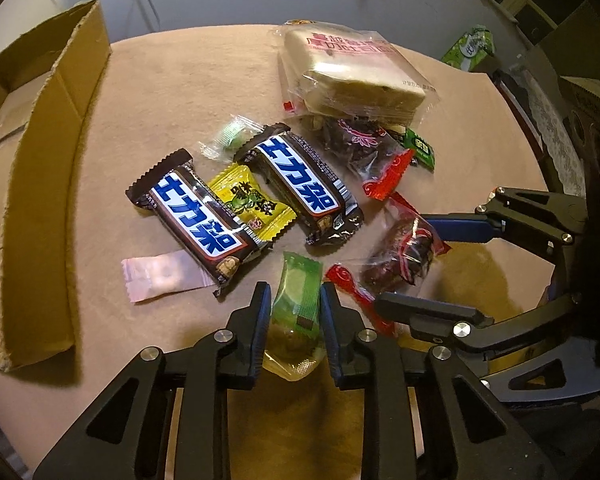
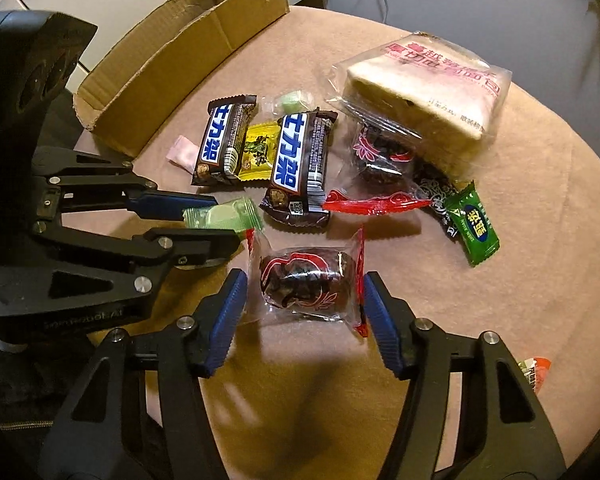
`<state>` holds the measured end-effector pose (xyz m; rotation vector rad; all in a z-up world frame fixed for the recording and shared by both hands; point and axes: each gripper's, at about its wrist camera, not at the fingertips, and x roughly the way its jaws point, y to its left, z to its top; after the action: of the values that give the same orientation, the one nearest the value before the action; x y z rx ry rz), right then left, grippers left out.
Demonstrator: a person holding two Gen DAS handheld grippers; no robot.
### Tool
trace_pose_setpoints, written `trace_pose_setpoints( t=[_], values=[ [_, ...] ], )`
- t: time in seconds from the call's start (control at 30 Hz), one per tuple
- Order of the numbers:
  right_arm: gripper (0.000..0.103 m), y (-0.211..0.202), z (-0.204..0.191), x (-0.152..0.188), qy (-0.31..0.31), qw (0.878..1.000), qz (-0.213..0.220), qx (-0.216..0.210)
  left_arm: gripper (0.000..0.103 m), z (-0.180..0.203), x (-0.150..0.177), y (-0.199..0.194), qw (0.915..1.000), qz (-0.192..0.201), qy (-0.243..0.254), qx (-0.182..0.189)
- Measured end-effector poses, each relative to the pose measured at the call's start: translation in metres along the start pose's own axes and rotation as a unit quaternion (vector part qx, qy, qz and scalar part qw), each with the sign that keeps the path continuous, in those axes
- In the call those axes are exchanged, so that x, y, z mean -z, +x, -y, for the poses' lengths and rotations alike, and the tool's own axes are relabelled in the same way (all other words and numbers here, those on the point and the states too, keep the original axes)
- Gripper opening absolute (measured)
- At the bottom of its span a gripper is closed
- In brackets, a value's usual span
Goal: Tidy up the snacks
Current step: 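Close left tool on the green candy while right tool closes on the chocolate bag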
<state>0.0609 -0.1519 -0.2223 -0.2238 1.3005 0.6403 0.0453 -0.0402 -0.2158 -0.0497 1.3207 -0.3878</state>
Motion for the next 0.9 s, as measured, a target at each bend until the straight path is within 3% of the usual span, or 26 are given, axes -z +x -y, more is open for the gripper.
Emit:
trace_pose_setpoints(
  t=[0.23, 0.67, 0.87, 0.9],
  values=[
    [0.06, -0.002, 0.02, 0.005, 0.037, 0.999, 0.003, -0.018, 0.021, 0.004, -0.002, 0.003, 0.9998, 0.004, 0.017, -0.004],
    [0.059, -0.023, 0.03, 0.018, 0.065, 0.998, 0.02, -0.011, 0.02, -0.004, 0.002, -0.009, 0.9997, 0.017, -0.007, 0.015],
    [0.059, -0.019, 0.031, 0.02, 0.071, 0.997, 0.013, -0.006, 0.022, 0.001, -0.002, 0.002, 0.9999, 0.002, 0.009, -0.007],
    [0.059, -0.02, 0.028, 0.021, 0.07, 0.997, 0.014, -0.006, 0.027, 0.003, -0.003, 0.002, 0.9998, 0.001, 0.015, -0.012]
  ],
)
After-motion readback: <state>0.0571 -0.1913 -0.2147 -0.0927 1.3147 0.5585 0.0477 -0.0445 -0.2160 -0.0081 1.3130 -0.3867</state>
